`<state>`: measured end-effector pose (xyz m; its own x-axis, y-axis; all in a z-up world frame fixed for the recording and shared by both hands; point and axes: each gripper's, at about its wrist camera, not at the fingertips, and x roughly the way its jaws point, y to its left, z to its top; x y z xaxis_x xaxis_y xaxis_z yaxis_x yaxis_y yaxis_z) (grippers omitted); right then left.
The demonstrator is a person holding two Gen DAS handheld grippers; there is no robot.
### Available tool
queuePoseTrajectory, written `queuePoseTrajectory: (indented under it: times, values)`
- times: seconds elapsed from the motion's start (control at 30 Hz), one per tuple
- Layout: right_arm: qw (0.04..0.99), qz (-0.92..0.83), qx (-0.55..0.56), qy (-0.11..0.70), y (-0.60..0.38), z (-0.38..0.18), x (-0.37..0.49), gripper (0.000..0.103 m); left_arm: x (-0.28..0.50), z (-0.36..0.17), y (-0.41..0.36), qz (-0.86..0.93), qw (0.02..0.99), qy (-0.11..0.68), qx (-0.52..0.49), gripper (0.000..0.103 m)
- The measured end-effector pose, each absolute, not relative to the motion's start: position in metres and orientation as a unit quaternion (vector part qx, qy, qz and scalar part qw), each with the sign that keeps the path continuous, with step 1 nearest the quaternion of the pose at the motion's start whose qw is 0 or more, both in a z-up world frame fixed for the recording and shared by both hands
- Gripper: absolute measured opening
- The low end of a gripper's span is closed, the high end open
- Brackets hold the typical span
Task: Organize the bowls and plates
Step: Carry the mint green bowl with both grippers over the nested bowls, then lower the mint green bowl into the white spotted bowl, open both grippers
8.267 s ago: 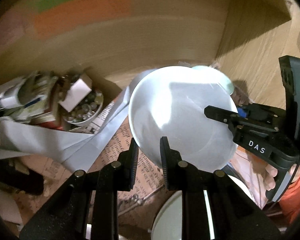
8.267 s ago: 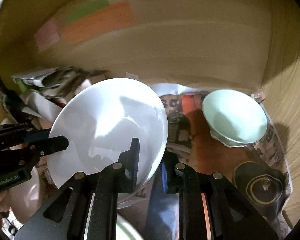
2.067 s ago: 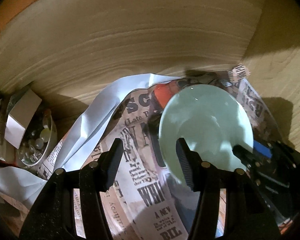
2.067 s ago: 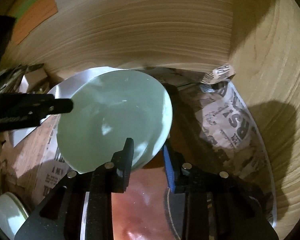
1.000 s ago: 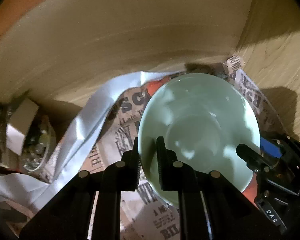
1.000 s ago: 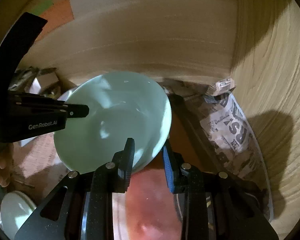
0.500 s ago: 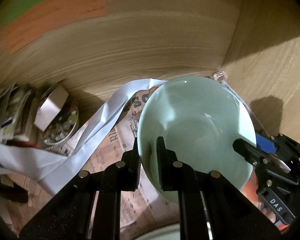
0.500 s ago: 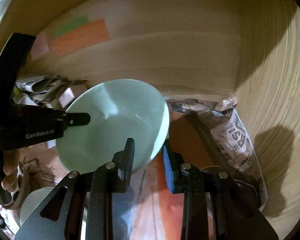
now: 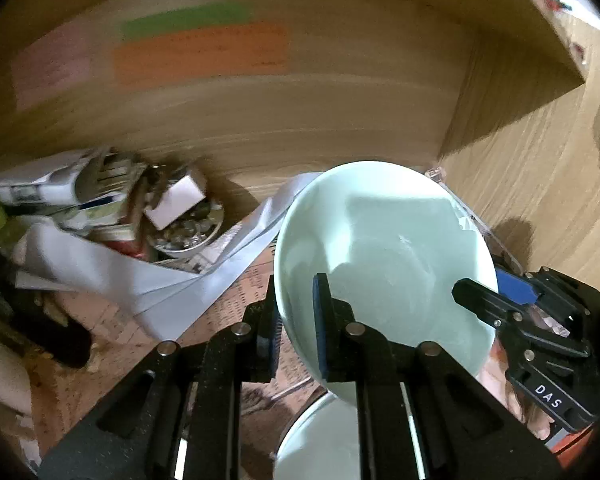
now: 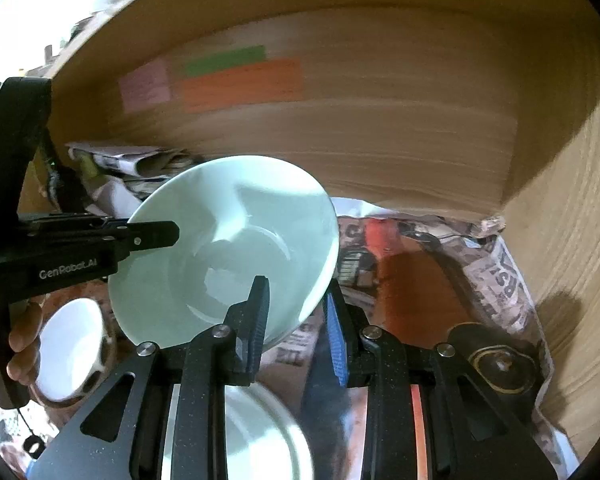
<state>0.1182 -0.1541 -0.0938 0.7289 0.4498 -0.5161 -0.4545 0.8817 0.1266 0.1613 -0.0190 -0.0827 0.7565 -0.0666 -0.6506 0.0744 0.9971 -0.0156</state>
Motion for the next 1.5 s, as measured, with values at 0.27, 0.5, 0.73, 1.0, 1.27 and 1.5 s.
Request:
queuePoseTrajectory:
  times: [0.27,0.5,0.73,1.0,1.27,1.5]
  values:
    - [0.925,0.268,-0.015,0.268,-0.126,-0.088,0.09,0.025,0.114,-0.076,0.011,-0.028,0.945,0.327,-0.011,0.013]
    - [0.92,0.29,-0.024,0.262,-0.103,-0.084,0.071,0.025,0.077,-0.074,0.031,-0.006,0.952,0.306,-0.007,0.013]
    - [0.912,0.313,-0.034,0.263,-0.082,-0.085,0.057,0.025,0.048,-0.074,0.052,0.012,0.955,0.297,-0.013,0.013]
    - [0.901,0.338,-0.044,0.269,-0.06,-0.091,0.043,0.025,0.021,-0.083,0.071,0.035,0.955,0.294,-0.01,0.013]
    - [0.887,0.363,-0.051,0.282,-0.041,-0.102,0.034,0.025,0.003,-0.092,0.087,0.056,0.95,0.307,-0.019,0.013]
    - [0.874,0.379,-0.061,0.297,-0.026,-0.115,0.031,0.025,-0.01,-0.103,0.101,0.073,0.946,0.313,-0.027,0.013]
